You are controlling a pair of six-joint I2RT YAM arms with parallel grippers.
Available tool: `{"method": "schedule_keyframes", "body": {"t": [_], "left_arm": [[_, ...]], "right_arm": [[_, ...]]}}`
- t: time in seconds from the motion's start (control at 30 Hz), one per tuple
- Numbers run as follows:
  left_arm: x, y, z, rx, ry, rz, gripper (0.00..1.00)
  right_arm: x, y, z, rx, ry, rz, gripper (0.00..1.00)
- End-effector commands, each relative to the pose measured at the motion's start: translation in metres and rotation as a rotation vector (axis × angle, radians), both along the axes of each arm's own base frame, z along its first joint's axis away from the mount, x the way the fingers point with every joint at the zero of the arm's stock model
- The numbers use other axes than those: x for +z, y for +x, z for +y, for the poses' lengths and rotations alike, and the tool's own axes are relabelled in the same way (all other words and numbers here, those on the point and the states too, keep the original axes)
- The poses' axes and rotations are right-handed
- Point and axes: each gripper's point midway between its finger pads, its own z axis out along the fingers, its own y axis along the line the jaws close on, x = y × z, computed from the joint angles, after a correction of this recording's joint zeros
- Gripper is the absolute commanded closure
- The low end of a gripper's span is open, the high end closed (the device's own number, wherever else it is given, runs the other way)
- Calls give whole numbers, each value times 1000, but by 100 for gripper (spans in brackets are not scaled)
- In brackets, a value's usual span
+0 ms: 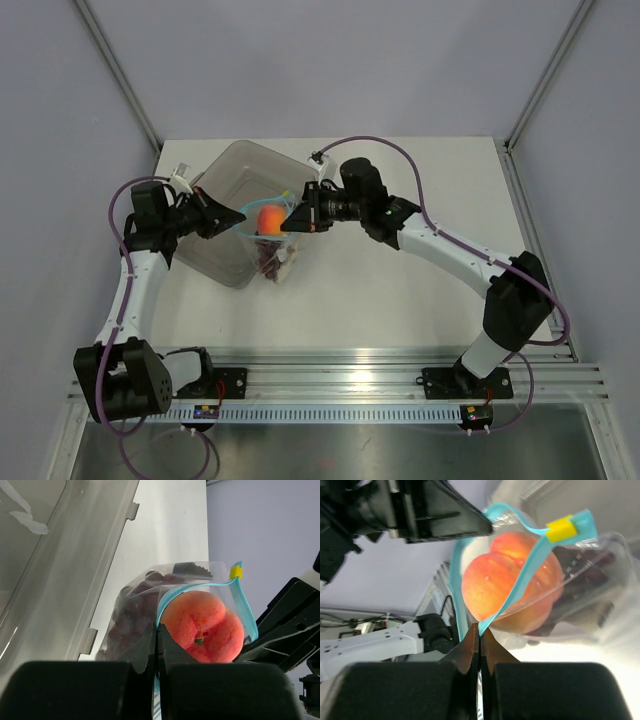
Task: Place the food in the zip-top bag and seal the zipper
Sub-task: Adjust the zipper food storage bag at the center of the board.
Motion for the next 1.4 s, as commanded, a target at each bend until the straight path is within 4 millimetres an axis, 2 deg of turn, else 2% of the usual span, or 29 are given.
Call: {"method": "schedule_keyframes", "body": {"t": [0.0,0.13,0.23,0.27,0.33,0.37,0.4,0.57,0.63,0.67,0.73,0.77,0.83,0.93,1.0,1.03,1.1,1.17,1.2,1.23,1.37], "left_arm": [[30,0,-6,-35,4,-124,100],[37,-2,-19,-63,9,-150,100],[42,-5,-37,-89,32,-176,100],[40,-10,-54,-124,45,-175,100],[35,-11,-65,-146,61,-178,100],[30,-12,-75,-159,73,-171,100],[22,-11,-79,-167,78,-158,100],[-2,-9,-105,-223,136,-138,100],[-9,-8,-116,-265,154,-124,100],[-11,-14,-127,-299,164,-117,100],[-5,-11,-138,-327,192,-142,100],[-6,-19,-148,-364,204,-133,100],[4,-20,-161,-398,223,-168,100],[6,-19,-170,-409,230,-181,100],[1,-18,-174,-414,227,-174,100],[-5,-21,-179,-431,229,-163,100],[-31,-18,-183,-441,270,-133,100],[-54,-18,-187,-452,291,-88,100],[-57,-19,-188,-459,288,-77,100],[-56,-18,-189,-462,284,-77,100],[-24,-15,-188,-453,286,-132,100]], "right_arm": [[-11,-3,-26,-97,-131,-18,100],[-22,-4,-44,-153,-215,-7,100],[-34,-1,-58,-212,-299,15,100],[-42,-4,-65,-225,-342,41,100],[-47,0,-74,-282,-385,54,100],[-55,-3,-83,-302,-433,85,100],[-57,0,-89,-346,-459,94,100],[-69,-10,-116,-437,-533,155,100],[-67,-14,-123,-460,-529,162,100],[-65,-15,-123,-462,-521,163,100],[-53,-18,-125,-471,-488,157,100],[-48,-17,-126,-486,-477,148,100],[-35,-18,-129,-503,-450,132,100],[-31,-16,-139,-549,-449,113,100],[-52,-17,-149,-580,-501,130,100],[-62,-17,-152,-591,-525,138,100],[-93,-18,-164,-622,-606,162,100],[-106,-18,-168,-618,-655,161,100],[-109,-17,-169,-617,-676,160,100],[-109,-18,-172,-614,-702,162,100],[-76,-10,-174,-624,-683,90,100]]}}
